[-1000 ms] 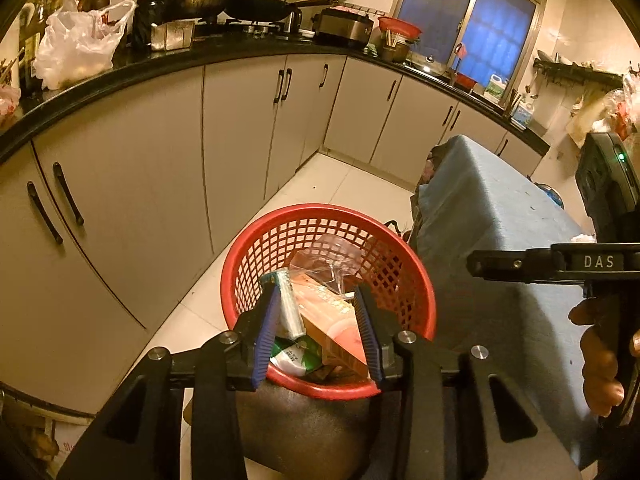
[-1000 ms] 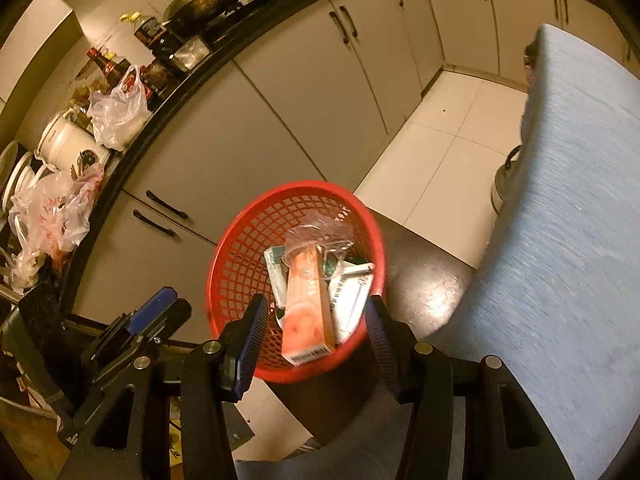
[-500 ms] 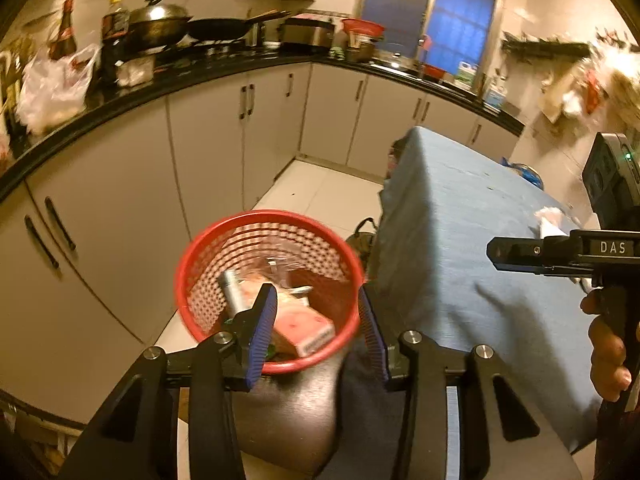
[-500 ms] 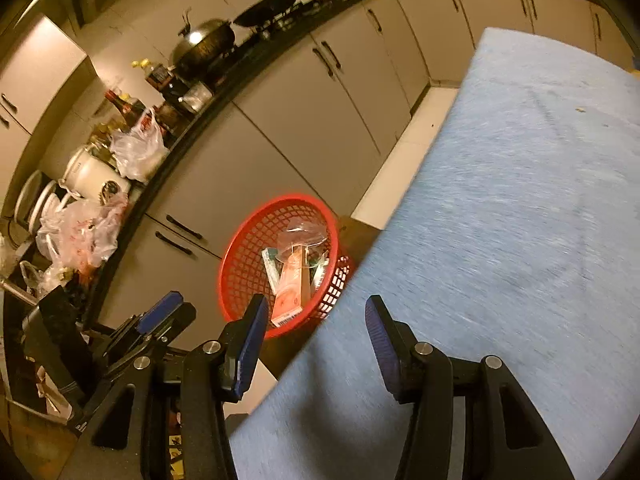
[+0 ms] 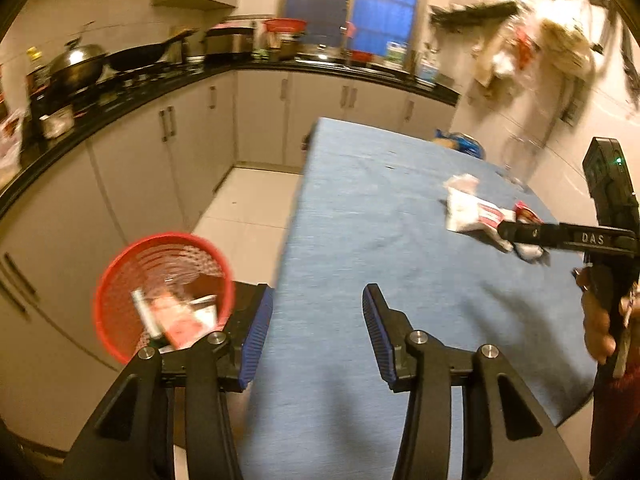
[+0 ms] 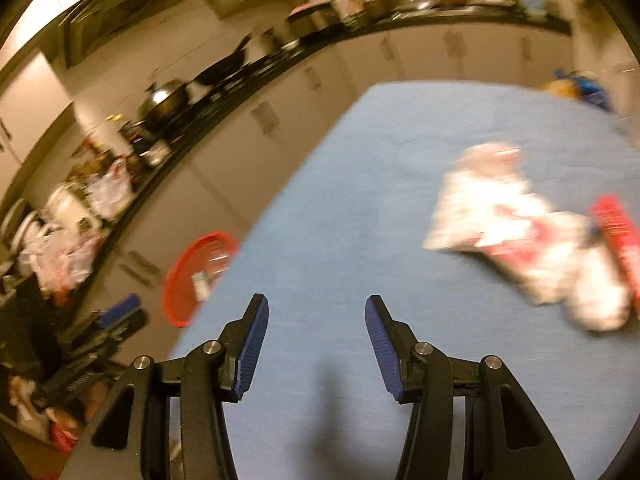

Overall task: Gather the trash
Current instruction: 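Move both tools back over the table toward the remaining trash, then grasp the red JIYANTIE box with the right tool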

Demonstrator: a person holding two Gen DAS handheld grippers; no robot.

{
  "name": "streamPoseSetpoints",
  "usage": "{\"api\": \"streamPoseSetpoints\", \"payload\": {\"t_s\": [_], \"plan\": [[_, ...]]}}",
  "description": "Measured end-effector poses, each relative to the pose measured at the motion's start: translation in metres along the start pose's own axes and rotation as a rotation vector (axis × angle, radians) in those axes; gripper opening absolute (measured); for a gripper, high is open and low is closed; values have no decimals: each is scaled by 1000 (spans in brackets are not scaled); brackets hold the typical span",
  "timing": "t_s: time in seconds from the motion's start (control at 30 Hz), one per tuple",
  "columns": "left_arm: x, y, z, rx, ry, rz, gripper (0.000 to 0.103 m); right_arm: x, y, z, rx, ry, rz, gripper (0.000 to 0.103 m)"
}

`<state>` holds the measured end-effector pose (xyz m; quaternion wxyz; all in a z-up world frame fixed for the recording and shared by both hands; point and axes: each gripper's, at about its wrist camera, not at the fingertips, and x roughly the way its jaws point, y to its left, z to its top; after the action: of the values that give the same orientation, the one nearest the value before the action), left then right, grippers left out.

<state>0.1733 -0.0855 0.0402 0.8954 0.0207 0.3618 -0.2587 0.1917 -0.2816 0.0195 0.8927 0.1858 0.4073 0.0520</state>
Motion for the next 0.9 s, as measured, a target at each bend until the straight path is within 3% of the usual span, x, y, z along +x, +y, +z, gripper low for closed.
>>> {"api": "streamPoseSetpoints", "payload": {"t_s": [0.17, 0.23, 0.33, 0.43, 0.53, 0.6, 0.67, 0.7, 0.9], "plan": [[17, -46, 7, 60, 30, -76, 45, -55, -60, 3, -14, -100, -244, 55], [24, -62, 10, 85, 44, -112, 45, -71, -84, 5, -37, -120, -359, 55], [33, -86, 11, 123, 54, -141, 46, -75, -102, 4, -69, -119, -458, 55], [44, -101, 11, 141, 72, -162, 46, -66, -114, 2, -87, -97, -452, 54], [51, -111, 11, 157, 89, -173, 46, -55, -115, 4, -137, -85, -477, 47], [57, -118, 13, 166, 105, -180, 46, -43, -113, 4, -162, -61, -487, 38], [62, -122, 14, 171, 118, -180, 46, -32, -116, 9, -178, -38, -529, 19], [65, -125, 16, 175, 125, -185, 45, -29, -118, 9, -179, -32, -546, 15], [78, -151, 25, 210, 148, -203, 46, -45, -127, 5, -137, -106, -538, 10]]}}
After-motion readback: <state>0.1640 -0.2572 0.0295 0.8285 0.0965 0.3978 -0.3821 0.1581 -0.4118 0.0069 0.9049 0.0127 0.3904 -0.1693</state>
